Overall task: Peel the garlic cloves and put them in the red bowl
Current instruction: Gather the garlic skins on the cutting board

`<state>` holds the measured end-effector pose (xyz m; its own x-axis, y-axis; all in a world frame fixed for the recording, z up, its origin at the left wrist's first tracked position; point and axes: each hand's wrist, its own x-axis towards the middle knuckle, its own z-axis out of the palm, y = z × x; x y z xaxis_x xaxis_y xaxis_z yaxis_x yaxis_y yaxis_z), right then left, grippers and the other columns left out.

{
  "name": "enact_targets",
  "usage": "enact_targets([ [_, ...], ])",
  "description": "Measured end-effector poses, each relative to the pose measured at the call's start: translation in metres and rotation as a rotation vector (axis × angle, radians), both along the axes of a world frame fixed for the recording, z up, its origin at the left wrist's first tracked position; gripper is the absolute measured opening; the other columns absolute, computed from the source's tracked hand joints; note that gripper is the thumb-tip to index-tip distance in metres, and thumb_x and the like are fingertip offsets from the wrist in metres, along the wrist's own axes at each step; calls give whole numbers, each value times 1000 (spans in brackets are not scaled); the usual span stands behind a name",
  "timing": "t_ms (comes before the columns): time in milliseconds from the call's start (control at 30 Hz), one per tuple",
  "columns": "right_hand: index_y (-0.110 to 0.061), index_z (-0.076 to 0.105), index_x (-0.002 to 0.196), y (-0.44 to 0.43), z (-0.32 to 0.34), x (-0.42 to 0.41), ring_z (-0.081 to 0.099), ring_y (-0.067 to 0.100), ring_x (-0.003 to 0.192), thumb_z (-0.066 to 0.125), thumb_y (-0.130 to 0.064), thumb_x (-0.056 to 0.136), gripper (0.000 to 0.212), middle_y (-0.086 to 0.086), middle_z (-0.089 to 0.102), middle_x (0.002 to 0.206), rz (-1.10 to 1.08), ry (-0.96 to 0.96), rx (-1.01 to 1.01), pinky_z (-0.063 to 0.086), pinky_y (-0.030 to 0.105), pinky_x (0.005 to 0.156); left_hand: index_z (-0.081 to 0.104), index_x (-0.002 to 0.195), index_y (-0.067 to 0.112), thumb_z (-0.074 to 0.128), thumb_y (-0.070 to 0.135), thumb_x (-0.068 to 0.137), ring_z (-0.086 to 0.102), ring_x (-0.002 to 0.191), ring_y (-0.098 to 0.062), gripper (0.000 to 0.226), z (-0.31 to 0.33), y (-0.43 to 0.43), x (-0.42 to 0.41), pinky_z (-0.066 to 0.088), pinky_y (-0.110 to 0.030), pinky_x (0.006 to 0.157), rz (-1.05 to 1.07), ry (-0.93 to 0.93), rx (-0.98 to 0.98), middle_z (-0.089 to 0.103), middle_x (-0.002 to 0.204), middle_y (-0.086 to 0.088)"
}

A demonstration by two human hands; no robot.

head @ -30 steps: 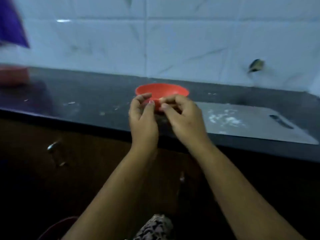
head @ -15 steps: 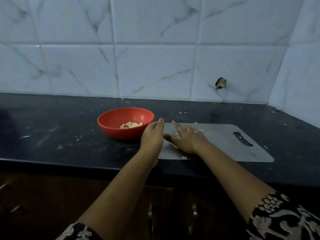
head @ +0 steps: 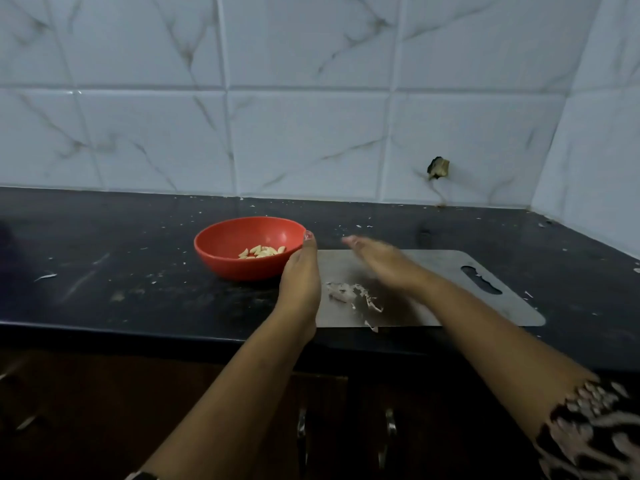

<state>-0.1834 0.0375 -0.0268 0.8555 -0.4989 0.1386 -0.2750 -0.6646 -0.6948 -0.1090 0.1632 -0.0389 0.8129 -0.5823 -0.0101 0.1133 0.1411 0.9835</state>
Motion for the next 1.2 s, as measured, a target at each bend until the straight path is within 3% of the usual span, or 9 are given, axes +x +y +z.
enact_targets([
  [167, -27, 26, 152, -62, -14, -5, 16, 13, 148, 19, -59, 98, 63, -8, 20, 160, -73, 275, -169, 9, 39, 122, 43, 142, 22, 36, 63, 93, 47, 127, -23, 64, -3, 6, -4, 37, -47, 108, 11, 89, -2, 49, 139, 3],
  [333, -39, 31, 149, 0, -17, -2, 31, 1, 138, 23, -59, 96, 57, -16, 32, 153, 252, 165, -58, 20, 24, 114, 53, 133, 24, 43, 79, 74, 51, 124, -21, 82, -4, -1, -7, 39, -42, 106, -9, 94, -20, 55, 133, 3],
  [467, -28, 34, 148, 20, -18, -10, 37, 13, 135, 39, -64, 93, 66, -5, 39, 150, 373, 223, -468, 32, 34, 111, 52, 134, 21, 42, 65, 90, 57, 115, -26, 63, -1, 3, -6, 50, -42, 91, 21, 164, -35, 57, 129, -3],
  [567, -26, 49, 128, 18, -16, -2, 50, 19, 115, 36, -71, 86, 64, -2, 53, 129, 298, 205, -801, 45, 40, 94, 49, 134, 18, 40, 58, 95, 60, 109, -26, 57, 2, 6, -7, 50, -45, 92, 12, 186, -31, 60, 123, -6],
  [833, -13, 58, 110, 13, -4, 26, 61, 30, 101, 40, -33, 101, 28, 10, 63, 113, 281, 289, -862, 45, 32, 80, 51, 136, 18, 40, 61, 93, 56, 118, -26, 62, 0, 9, -6, 42, -44, 105, 10, 138, 0, 59, 130, -7],
  [967, -4, 61, 104, 17, -4, 28, 60, 32, 101, 34, -31, 105, 39, 18, 64, 113, 180, 367, -913, 38, 31, 77, 44, 141, 13, 40, 56, 96, 51, 122, -21, 62, 2, 11, -4, 39, -40, 107, 26, 157, -11, 52, 136, -2],
  [1100, 2, 64, 104, 17, -3, 33, 60, 38, 100, 36, -27, 104, 41, 24, 63, 111, 18, 363, -807, 43, 34, 78, 41, 141, 5, 37, 46, 101, 51, 85, -6, 58, 5, 22, -5, 42, -21, 79, 34, 163, -53, 59, 119, -4],
  [1167, -1, 63, 81, 8, -2, 34, 59, 34, 86, 39, -24, 102, 39, 19, 63, 89, -100, 250, -626, 40, 32, 70, 43, 139, 3, 34, 43, 103, 47, 73, -1, 55, 6, 30, -7, 43, -15, 54, 17, 141, -35, 57, 92, 4],
  [1200, -6, 55, 66, 3, -2, 33, 56, 30, 74, 42, -22, 101, 41, 13, 56, 72, -168, 160, -486, 37, 30, 64, 43, 139, 3, 32, 43, 103, 49, 77, 0, 54, 7, 34, -8, 43, -13, 49, -2, 141, -30, 58, 95, 4],
])
